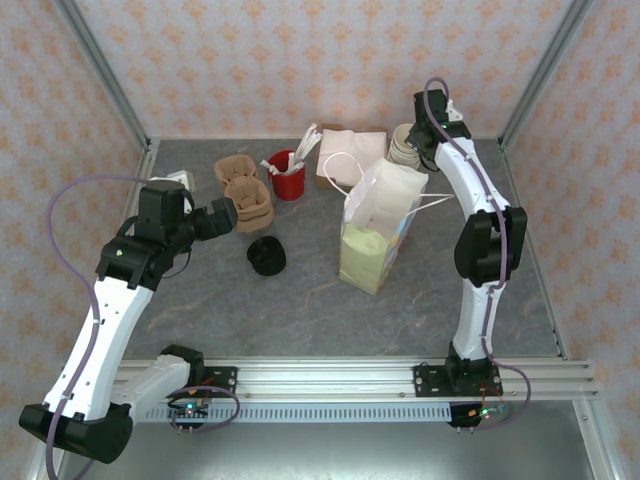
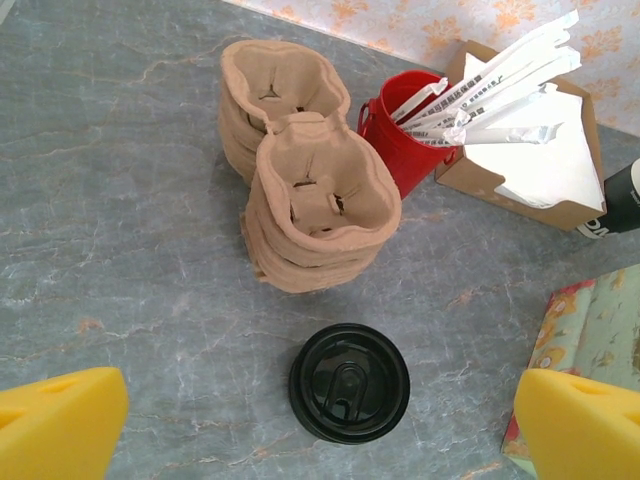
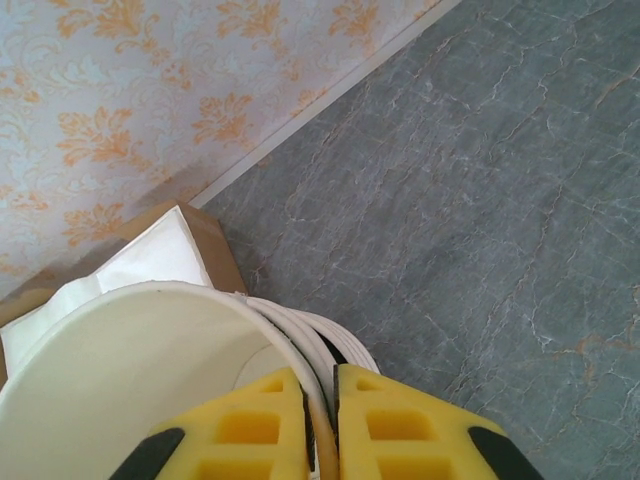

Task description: Pack the takeout coffee

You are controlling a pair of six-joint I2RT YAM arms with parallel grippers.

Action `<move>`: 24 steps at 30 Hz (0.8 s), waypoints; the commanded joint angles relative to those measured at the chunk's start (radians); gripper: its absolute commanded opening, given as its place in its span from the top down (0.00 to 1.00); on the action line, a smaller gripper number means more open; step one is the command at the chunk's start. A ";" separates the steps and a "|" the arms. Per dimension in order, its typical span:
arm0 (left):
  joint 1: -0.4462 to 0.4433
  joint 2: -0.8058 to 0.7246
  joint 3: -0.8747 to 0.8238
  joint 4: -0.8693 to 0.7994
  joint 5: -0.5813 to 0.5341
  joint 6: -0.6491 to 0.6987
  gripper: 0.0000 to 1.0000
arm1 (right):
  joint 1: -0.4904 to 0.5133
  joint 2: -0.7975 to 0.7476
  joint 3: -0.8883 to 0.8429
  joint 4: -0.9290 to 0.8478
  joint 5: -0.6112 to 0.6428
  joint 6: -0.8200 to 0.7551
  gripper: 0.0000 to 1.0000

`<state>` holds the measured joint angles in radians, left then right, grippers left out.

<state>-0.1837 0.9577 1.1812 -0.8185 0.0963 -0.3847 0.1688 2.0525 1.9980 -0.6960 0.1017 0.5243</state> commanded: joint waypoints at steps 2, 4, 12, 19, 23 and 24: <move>-0.005 -0.020 0.021 -0.027 -0.004 0.001 0.00 | 0.012 -0.030 0.036 -0.033 0.019 -0.007 0.92; -0.005 -0.027 0.020 -0.030 -0.003 0.000 0.00 | 0.015 -0.055 0.030 -0.029 0.033 -0.008 0.93; -0.005 -0.053 0.021 -0.042 0.000 0.005 0.00 | 0.024 -0.167 0.031 -0.021 0.068 -0.003 0.95; -0.006 -0.055 0.017 -0.042 0.002 0.006 0.00 | 0.026 -0.192 0.005 -0.013 0.077 0.003 0.96; -0.005 -0.056 0.008 -0.039 -0.002 0.007 0.00 | 0.026 -0.184 0.010 -0.016 0.090 -0.004 0.96; -0.006 -0.056 0.003 -0.037 -0.003 0.006 0.00 | 0.026 -0.178 0.014 -0.020 0.093 -0.006 0.96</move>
<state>-0.1837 0.9127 1.1812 -0.8238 0.0967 -0.3847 0.1894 1.8767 1.9968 -0.7200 0.1558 0.5201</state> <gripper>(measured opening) 0.998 0.049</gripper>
